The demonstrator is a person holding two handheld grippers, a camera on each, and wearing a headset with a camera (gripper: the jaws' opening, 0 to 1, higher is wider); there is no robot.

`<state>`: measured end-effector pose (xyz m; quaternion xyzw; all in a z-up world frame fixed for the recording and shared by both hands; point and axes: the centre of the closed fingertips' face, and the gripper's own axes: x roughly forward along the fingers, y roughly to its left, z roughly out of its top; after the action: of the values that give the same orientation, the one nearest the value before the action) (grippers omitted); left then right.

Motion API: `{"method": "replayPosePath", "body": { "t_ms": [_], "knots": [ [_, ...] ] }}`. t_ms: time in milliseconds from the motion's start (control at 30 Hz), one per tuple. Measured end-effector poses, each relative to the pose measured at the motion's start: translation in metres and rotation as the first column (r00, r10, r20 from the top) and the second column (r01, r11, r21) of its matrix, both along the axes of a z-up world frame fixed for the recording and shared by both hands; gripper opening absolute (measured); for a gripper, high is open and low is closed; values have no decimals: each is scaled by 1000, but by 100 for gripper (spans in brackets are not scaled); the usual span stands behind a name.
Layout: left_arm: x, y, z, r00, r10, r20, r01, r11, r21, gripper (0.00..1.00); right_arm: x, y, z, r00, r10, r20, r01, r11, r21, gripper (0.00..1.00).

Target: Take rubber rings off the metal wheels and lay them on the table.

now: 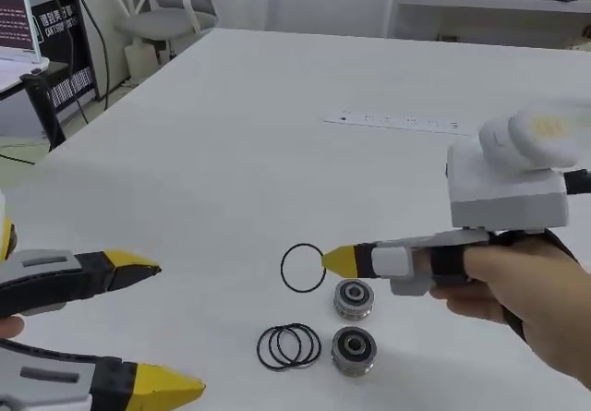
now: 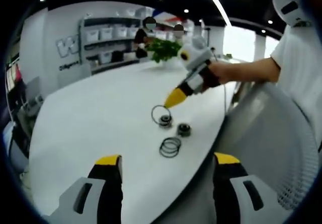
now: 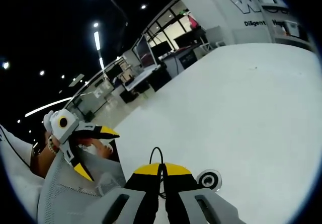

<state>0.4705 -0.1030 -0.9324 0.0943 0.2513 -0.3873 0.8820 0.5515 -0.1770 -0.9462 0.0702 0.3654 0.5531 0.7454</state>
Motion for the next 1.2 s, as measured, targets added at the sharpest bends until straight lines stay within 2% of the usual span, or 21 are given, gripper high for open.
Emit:
{"method": "replayPosePath", "body": {
  "t_ms": [133, 267, 333, 400, 533, 833, 1200],
  "knots": [
    [0, 1, -2, 1000, 11, -18, -11, 1000, -11, 74, -11, 5, -10, 999, 43, -19, -43, 999, -26, 0],
    [0, 3, -1, 1000, 17, -17, -17, 1000, -19, 74, -19, 6, -25, 996, 75, -40, -78, 994, -78, 0],
    [0, 3, -2, 1000, 11, -9, -11, 1000, -6, 73, -20, 3, -34, 996, 72, -56, -78, 991, -112, 0],
    [0, 4, -3, 1000, 8, -9, -8, 1000, 2, 73, -21, 3, -40, 995, 74, -66, -82, 989, -125, 0],
    [-1, 4, -4, 1000, 9, -15, -8, 1000, 6, 73, -21, 3, -46, 993, 71, -89, -83, 988, -131, 0],
    [-1, 5, -5, 1000, 9, -22, -9, 1000, 4, 71, -21, -2, -59, 992, 61, -110, -80, 980, -183, 0],
    [0, 6, -6, 1000, 14, -27, -14, 1000, -1, 70, -21, 0, -65, 993, 65, -97, -84, 974, -209, 0]
  ]
}}
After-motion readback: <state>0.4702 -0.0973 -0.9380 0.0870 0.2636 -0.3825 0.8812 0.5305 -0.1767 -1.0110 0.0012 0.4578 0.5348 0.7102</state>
